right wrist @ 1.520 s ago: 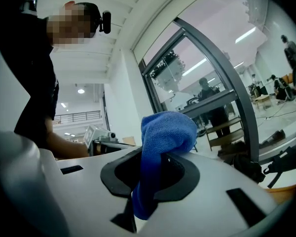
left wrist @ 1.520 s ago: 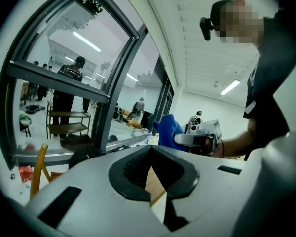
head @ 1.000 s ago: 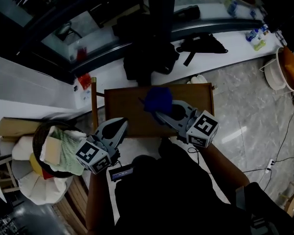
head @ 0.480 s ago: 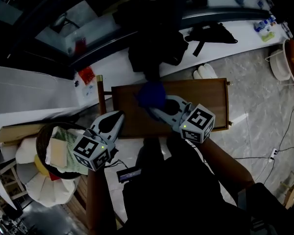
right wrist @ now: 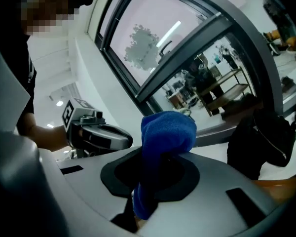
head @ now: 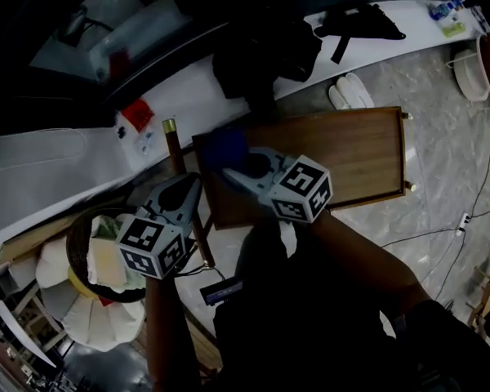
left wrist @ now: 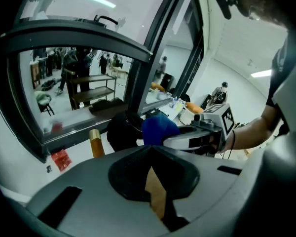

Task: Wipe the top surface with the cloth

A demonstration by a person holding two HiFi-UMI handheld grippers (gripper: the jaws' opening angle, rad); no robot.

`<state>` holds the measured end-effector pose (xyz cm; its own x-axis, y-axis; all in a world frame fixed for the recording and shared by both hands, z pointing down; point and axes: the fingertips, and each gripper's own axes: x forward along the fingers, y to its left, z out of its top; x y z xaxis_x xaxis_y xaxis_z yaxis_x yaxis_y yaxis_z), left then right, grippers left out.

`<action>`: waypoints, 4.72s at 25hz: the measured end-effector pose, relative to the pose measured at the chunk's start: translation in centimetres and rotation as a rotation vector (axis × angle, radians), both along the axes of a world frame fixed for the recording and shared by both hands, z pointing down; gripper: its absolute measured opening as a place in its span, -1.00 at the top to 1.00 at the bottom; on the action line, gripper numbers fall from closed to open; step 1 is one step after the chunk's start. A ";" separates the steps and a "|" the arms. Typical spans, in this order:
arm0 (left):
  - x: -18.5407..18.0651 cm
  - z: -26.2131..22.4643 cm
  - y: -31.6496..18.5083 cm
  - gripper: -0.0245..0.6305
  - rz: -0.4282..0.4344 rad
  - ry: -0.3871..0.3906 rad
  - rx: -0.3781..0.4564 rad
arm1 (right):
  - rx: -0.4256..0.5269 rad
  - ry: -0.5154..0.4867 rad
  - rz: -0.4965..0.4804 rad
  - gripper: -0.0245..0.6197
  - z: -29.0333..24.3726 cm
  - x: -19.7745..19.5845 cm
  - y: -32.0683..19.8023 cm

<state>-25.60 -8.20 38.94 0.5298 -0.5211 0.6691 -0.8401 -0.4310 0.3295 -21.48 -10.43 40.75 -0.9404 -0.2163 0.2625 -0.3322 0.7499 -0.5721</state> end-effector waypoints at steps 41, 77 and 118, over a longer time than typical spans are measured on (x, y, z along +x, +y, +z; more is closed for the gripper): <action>6.3 8.2 -3.9 0.90 0.060 -0.062 -0.150 | -0.303 0.415 0.174 0.73 18.7 3.9 -4.1; 30.1 14.2 -7.7 0.90 0.152 -0.052 -0.227 | -0.268 0.536 0.394 0.73 18.5 32.6 -8.3; 10.0 4.6 -0.3 0.90 -0.085 -0.113 -0.144 | -0.211 0.426 0.242 0.73 12.3 12.9 -1.7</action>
